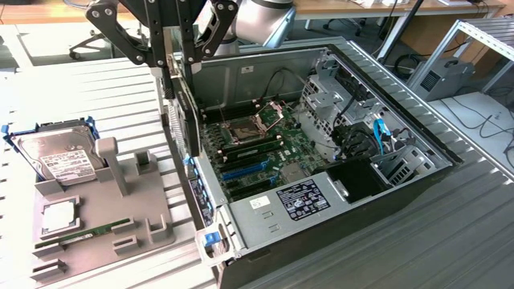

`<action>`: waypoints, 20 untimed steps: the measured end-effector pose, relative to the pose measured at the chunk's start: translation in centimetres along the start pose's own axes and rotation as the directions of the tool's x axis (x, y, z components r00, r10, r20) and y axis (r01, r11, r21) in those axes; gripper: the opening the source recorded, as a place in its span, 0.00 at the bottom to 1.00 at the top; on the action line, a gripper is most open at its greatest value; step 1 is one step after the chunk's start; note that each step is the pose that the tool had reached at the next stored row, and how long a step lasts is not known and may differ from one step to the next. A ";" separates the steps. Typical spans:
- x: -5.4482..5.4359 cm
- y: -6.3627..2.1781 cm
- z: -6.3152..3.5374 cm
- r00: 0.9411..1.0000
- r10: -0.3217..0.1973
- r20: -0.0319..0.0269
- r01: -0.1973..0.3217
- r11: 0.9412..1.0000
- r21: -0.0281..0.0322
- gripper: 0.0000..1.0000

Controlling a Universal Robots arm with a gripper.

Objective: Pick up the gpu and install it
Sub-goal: 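Pick up the gpu and move the gpu toward the slot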

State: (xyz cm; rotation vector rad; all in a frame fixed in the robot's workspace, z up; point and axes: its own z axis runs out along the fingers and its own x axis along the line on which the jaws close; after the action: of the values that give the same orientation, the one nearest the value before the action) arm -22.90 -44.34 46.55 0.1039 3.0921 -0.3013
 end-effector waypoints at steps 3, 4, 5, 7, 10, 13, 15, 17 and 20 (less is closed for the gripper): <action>-0.1 0.01 0.02 1.000 0.000 0.000 0.000 1.000 0.006 0.26; -0.2 0.02 0.02 1.000 0.000 0.001 0.000 1.000 0.008 0.26; -0.2 0.02 0.02 1.000 0.000 0.001 0.000 1.000 0.011 0.26; -0.3 0.03 0.03 1.000 0.000 0.001 0.000 1.000 0.015 0.26; -0.5 0.04 0.05 1.000 -0.001 0.001 0.001 1.000 0.021 0.26; -0.6 0.05 0.06 1.000 -0.001 0.002 0.001 1.000 0.027 0.26; -0.7 0.06 0.07 1.000 -0.001 0.002 0.001 0.999 0.032 0.26; -0.8 0.07 0.08 1.000 -0.001 0.003 0.001 0.999 0.037 0.26; -1.0 0.08 0.09 1.000 -0.001 0.003 0.001 0.999 0.044 0.26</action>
State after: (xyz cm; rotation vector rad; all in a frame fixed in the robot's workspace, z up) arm -21.93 -44.34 46.48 0.1027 3.0833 -0.3690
